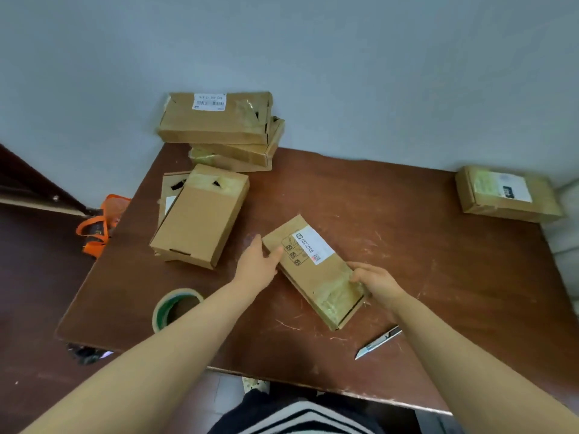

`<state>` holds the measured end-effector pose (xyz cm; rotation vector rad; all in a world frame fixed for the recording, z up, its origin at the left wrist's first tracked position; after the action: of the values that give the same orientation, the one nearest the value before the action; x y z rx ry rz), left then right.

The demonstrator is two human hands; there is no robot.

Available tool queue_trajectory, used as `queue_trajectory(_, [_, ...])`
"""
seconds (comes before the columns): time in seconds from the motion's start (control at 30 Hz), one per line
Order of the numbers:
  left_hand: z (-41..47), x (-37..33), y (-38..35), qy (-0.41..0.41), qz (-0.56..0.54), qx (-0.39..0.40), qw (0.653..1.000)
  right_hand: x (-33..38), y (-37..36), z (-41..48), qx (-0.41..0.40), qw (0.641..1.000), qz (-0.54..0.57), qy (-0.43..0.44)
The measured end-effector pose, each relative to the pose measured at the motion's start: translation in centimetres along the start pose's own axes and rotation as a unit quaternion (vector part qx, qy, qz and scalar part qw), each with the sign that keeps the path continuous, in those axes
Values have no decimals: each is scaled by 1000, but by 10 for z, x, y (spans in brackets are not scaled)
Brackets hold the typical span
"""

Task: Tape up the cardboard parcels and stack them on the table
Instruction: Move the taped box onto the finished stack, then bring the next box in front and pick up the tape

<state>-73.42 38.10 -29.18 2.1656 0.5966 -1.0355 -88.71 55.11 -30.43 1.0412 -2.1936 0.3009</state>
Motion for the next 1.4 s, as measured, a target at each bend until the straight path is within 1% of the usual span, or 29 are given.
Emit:
queue_trajectory(0.03, [-1,5,-3,14,69,0,998,-3,5,2,-8,1000,-25,2])
queue_trajectory(0.1, [-7,15,-7,35,211,-18,977,-7,9,8,-11,997,-75,21])
queue_trajectory(0.13, [-13,18,-10,29,256,-27,966,-8,9,11,-4,995,-94,38])
queue_trajectory(0.17, [-20,21,-13,2,288,-33,957,-9,7,14,5,992,-111,58])
queue_trajectory(0.2, [-27,22,-18,-48,311,-29,949,-9,5,16,12,989,-127,80])
queue_trajectory(0.23, [-33,23,-23,-107,321,-6,941,-9,4,19,10,981,-159,109])
queue_trajectory(0.27, [-37,24,-30,-156,317,33,935,-8,3,21,-8,966,-214,146])
queue_trajectory(0.3, [-41,25,-36,-185,312,84,928,-8,3,22,-39,944,-271,184])
queue_trajectory(0.33, [-43,27,-42,-200,316,135,918,-9,3,20,-76,926,-299,220])
queue_trajectory(0.37, [-44,30,-47,-209,326,172,906,-10,3,16,-101,919,-288,247])
queue_trajectory(0.43, [-41,34,-55,-217,339,196,894,-18,3,8,-98,927,-238,272])
queue_trajectory(0.5, [-37,34,-60,-235,343,189,890,-28,1,-2,-51,934,-240,260])
queue_trajectory(0.53, [-36,34,-62,-248,343,181,888,-33,-1,-5,-28,931,-258,255])
queue_trajectory(0.6, [-34,34,-64,-268,325,158,893,-41,-5,-9,-11,919,-295,260])
queue_trajectory(0.7, [-34,37,-66,-276,300,130,904,-46,-10,-10,-12,904,-328,275])
queue_trajectory(0.83, [-32,40,-66,-281,284,130,908,-50,-10,-11,-10,888,-360,285])
queue_trajectory(0.97, [-31,41,-66,-280,282,130,908,-52,-13,-9,-11,887,-378,266])
queue_trajectory(1.1, [-33,42,-67,-288,279,122,908,-53,-17,-7,-32,881,-393,262])
queue_trajectory(1.17, [-32,42,-67,-288,279,113,909,-55,-19,-7,-42,874,-406,263])
queue_trajectory(1.37, [-29,42,-66,-283,277,74,915,-60,-25,-9,-68,869,-422,249])
queue_trajectory(1.4, [-29,42,-66,-279,277,66,917,-59,-25,-10,-74,873,-414,248])
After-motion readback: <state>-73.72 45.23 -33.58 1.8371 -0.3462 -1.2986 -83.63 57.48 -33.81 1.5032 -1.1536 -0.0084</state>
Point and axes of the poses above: each hand's wrist, its own z-axis towards the middle knuckle, its own y-axis out of the back of the hand, x = y × z, the point moved 1 cm from there along z, towards the middle knuckle, and after that the axes turned 2 degrees about -y, right-handed, at the moved point
